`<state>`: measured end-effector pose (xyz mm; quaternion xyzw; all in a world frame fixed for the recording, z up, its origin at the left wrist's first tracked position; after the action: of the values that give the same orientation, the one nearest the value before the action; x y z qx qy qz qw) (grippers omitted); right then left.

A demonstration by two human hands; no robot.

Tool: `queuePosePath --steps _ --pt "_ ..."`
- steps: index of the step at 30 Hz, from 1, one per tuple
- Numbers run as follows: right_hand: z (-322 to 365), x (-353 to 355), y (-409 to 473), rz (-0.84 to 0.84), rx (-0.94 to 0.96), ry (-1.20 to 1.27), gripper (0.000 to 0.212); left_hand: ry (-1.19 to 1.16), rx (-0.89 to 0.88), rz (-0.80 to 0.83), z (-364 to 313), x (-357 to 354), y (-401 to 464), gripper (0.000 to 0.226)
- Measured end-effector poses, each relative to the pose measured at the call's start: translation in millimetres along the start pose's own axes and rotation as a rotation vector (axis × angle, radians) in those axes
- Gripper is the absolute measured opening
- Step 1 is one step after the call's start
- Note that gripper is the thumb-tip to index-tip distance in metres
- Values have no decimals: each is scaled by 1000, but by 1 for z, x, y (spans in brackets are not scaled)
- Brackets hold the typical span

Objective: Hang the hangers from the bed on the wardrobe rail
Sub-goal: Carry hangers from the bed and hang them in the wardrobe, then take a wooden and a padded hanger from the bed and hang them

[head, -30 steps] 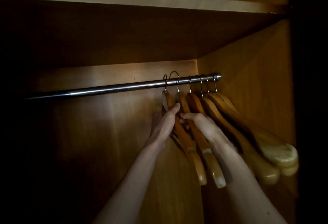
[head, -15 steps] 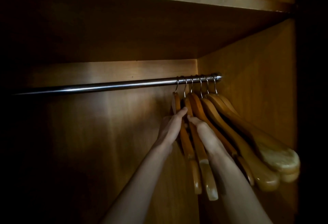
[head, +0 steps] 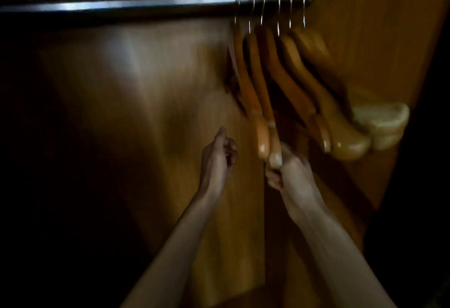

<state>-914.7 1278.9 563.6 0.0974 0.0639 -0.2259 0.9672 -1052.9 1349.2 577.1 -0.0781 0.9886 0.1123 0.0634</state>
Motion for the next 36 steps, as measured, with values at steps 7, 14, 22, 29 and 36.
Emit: queuePosePath --steps 7,14,22,29,36 --pt "-145 50 -61 66 -398 -237 28 311 420 308 170 21 -109 35" --pt "-317 134 -164 -140 -826 -435 25 670 895 545 345 48 -230 33" --pt "-424 196 -313 -352 -1148 -450 36 1065 780 1048 440 73 -316 30" --pt "-461 212 -472 -696 -1340 -423 33 1338 574 1583 485 94 -393 35" --pt "-453 186 -648 -1112 -1556 -276 27 1447 321 1970 474 84 -506 29"
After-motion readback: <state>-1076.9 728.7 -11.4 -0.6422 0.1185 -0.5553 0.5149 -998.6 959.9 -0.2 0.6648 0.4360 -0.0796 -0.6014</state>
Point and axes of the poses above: each hand's wrist, its own y-axis towards the middle knuckle, its own x-axis out of the back of the hand, z = x × y, the point moved 5 cm from there along y, towards the middle knuckle, and after that the axes turned 13 degrees about -z, right-handed, at the moved point
